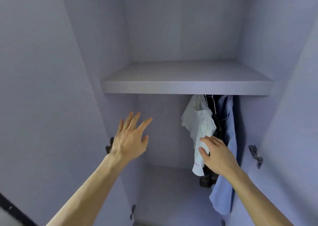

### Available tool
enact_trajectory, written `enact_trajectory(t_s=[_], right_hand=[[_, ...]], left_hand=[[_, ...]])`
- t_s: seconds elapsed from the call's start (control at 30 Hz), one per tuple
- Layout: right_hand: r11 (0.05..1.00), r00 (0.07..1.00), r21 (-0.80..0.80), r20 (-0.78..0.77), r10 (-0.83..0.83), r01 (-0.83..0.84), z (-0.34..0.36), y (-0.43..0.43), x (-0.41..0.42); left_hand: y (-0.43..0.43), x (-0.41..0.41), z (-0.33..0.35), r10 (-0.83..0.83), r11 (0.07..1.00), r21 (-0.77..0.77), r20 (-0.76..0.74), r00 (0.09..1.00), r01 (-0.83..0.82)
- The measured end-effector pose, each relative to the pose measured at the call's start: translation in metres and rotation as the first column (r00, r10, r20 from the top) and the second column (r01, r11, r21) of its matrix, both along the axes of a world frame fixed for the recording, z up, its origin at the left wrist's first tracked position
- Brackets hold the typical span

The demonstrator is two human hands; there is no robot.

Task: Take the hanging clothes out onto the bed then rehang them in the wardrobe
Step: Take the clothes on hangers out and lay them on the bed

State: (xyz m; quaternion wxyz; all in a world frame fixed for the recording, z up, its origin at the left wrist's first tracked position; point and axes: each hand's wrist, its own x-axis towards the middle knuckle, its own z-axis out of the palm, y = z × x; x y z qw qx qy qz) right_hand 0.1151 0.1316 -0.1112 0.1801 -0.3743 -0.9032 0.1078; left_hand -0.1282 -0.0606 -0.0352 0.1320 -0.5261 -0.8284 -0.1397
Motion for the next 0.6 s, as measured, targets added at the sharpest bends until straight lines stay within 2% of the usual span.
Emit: enact_trajectory(t_s=[0.27, 0.37, 0.5, 0.6], right_hand=[[0.993, 0.992, 0.050, 0.053, -0.112, 0.110, 0.018, 0.108, -0.012], [0.992, 0.991, 0.019, 0.056, -0.124, 0.123, 0.024, 0.148, -0.026], [0.987, 0.987, -0.057, 0.064, -0.147, 0.151, 0.027, 0.194, -0.045], [0.981, 0.979, -0.096, 0.129, -0.157, 0.170, 0.024, 0.225, -0.061]], left_hand=[[0.131, -0.024, 0.040, -0.051, 0.998, 0.018, -0.086, 0.995, 0.053], [0.177, -0.036, 0.048, -0.034, 0.996, 0.072, -0.129, 0.991, 0.044], [0.229, -0.044, 0.050, -0.009, 0.989, 0.146, -0.092, 0.996, 0.023], [0.249, -0.045, 0.044, 0.010, 0.973, 0.229, -0.100, 0.995, 0.013]])
